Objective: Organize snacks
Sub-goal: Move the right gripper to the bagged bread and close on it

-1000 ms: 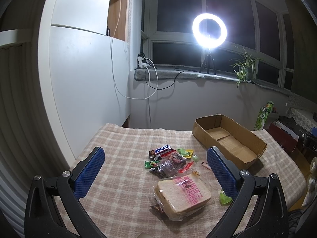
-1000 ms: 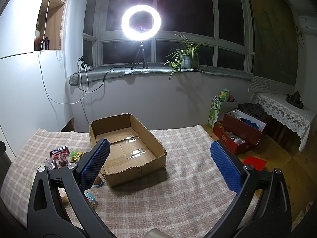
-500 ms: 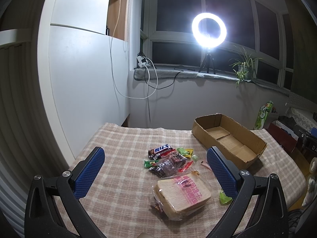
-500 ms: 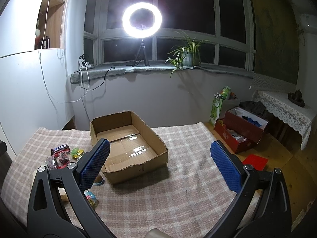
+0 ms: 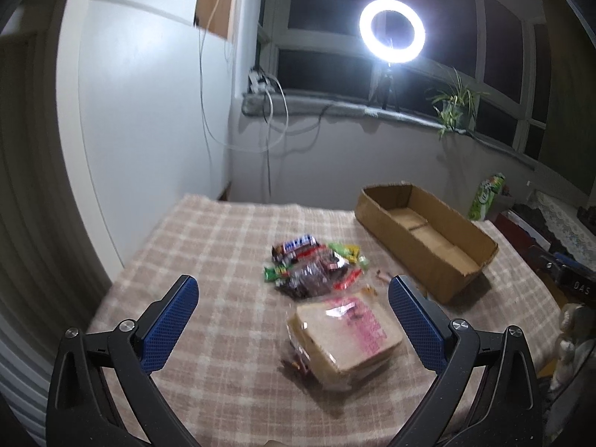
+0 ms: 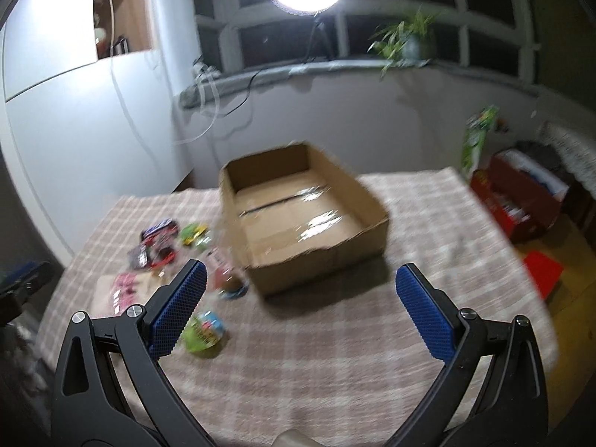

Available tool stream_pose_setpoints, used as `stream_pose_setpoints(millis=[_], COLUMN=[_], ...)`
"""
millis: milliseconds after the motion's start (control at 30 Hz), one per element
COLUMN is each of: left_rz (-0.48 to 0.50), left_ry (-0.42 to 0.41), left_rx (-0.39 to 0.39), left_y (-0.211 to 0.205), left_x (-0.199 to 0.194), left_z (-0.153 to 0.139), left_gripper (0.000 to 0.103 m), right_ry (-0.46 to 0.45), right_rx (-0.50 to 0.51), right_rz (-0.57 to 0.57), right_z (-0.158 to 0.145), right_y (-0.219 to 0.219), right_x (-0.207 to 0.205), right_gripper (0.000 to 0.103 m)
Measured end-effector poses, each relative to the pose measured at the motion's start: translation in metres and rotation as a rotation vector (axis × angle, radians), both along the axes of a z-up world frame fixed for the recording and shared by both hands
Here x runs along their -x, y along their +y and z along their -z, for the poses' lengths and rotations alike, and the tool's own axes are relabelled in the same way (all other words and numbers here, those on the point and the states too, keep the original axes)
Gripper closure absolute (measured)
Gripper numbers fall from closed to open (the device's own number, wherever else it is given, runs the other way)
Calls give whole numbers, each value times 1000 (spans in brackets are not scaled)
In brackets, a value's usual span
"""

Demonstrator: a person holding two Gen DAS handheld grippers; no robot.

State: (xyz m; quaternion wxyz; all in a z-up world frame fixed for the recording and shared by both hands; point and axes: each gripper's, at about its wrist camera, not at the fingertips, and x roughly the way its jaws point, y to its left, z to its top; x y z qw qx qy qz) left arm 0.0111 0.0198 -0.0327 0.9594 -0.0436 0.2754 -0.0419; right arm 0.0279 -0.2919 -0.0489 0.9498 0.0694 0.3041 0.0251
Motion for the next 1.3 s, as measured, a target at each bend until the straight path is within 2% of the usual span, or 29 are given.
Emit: stream_pose_setpoints(millis=[100,233,300,400,533,700,800,933,1300], left_rz=[19,45,65,92,113,130,146,158,169], left_ry=[74,139,172,219,242,261,273,283,290], left_rx=[73,132,175,245,271,295,304,320,342], left_y=[9,14,16,17,15,14,12,10,10], left_x=[-6,-10,-12,-16,-18,-22,-24,-27,-31], left_z=[14,29,36,45,52,59,64,70,77], left_gripper=[7,15,19,27,36,42,48,51,54], right_ry=[46,77,100,139,184,250,295,337,416], right_rx=[-74,-114,-128,-152,-146,-155,-182,-190,-279], right_rz=[-74,-172,-220,-288,-378,-430,-454,-475,-530], right_z=[8,15,18,24,33,50,57,64,76], right_y=[6,25,36,53,83,105,114,123,132], right_x=[-8,-18,-23,-33,-44,-62,-69,-76,-90], right_gripper=[0,1,9,15,21,34,36,36,39])
